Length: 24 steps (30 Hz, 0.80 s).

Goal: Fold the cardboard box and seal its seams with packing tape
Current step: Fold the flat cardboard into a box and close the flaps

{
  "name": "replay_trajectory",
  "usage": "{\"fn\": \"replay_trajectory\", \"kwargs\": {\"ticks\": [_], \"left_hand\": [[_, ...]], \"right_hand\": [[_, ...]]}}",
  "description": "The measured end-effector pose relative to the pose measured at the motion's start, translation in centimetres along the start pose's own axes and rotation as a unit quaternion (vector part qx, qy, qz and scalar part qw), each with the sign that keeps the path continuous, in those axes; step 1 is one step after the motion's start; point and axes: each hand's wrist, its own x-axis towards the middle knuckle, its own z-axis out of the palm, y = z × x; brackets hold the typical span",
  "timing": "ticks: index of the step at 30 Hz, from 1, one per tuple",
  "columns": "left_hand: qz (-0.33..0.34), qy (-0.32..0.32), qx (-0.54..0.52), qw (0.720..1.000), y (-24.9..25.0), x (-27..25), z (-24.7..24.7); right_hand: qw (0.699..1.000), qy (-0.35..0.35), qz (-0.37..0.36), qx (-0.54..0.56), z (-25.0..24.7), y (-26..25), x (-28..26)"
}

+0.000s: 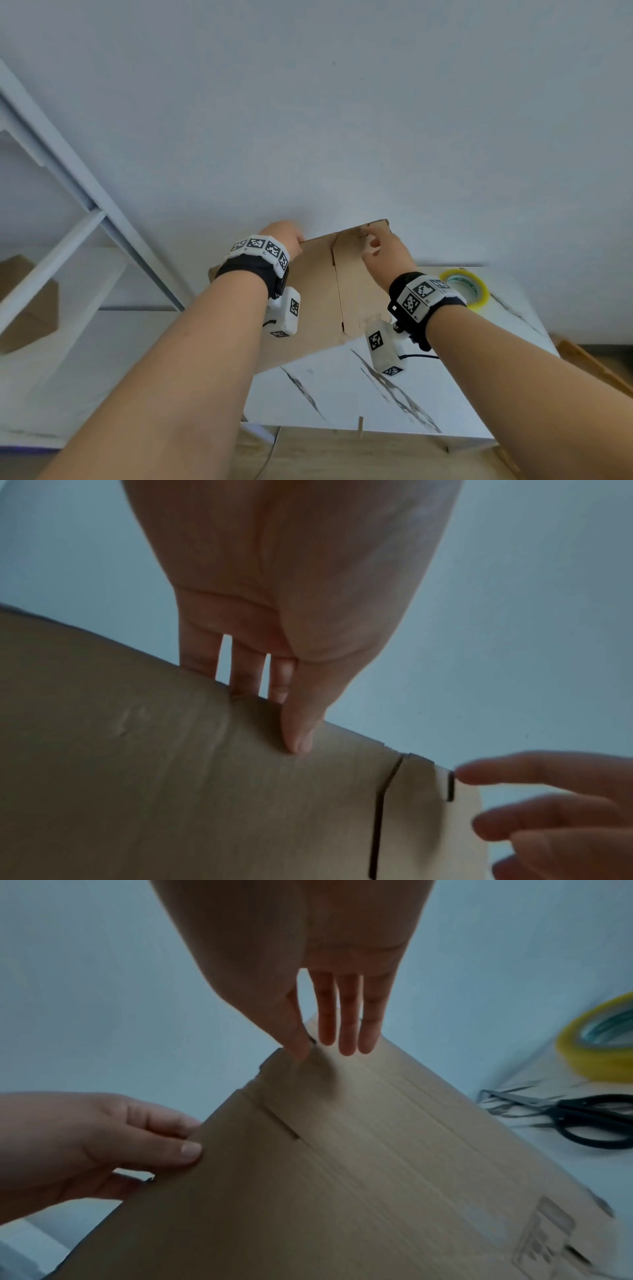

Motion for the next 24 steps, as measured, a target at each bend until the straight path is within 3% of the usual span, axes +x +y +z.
{"fn": "replay_trajectory", "kwargs": {"ticks": [7, 15, 24], "left_hand": [[0.034, -0.023, -0.086, 0.995, 1.5, -1.7, -0.2], [0.036, -0.122, -0.165, 0.978, 1.4, -3.8, -0.2], [0.054, -0.146, -0.211, 0.965, 3.0, -5.4, 0.0]], "right_hand": [[0.996, -0.039, -0.076, -0.033, 0.9, -2.2, -0.6], [0.995, -0.035, -0.08, -0.036, 0.5, -2.4, -1.5], [0.999, 0.0, -0.035, -0.026, -0.8, -2.2, -2.3]]}}
